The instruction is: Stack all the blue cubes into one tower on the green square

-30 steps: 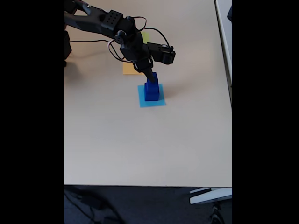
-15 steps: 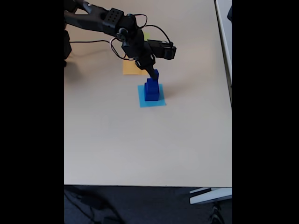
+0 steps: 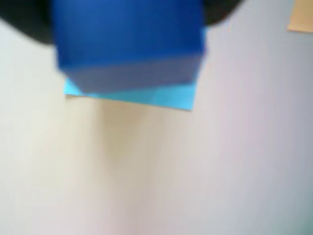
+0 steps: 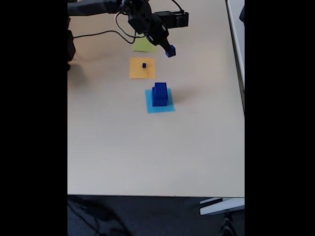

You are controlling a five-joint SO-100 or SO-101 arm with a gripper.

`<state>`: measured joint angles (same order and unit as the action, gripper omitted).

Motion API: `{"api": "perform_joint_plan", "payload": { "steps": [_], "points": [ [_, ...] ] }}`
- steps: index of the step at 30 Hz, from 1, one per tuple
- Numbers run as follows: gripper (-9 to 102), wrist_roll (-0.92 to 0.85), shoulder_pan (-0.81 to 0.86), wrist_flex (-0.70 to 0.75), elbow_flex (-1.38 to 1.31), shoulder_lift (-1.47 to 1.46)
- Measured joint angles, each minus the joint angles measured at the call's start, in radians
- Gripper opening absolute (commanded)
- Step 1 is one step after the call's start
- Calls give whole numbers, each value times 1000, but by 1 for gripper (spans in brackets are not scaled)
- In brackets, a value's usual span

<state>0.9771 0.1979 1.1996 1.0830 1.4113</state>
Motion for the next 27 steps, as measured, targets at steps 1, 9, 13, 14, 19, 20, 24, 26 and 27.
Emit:
{"api": "perform_joint_plan", "payload": {
  "steps": [1,9,13,14,19,20,24,26,27],
  "points": [
    [0,28,-11,15,0,0],
    [0,285,-123,129,3,3],
    [0,399,-167,150,55,31],
    [0,426,-173,155,64,34],
    [0,574,-230,230,75,35],
    [0,595,-244,239,75,35],
    [0,652,-268,250,74,8],
    [0,669,-276,250,74,-14],
    [0,673,-284,250,74,-26]
  ]
}}
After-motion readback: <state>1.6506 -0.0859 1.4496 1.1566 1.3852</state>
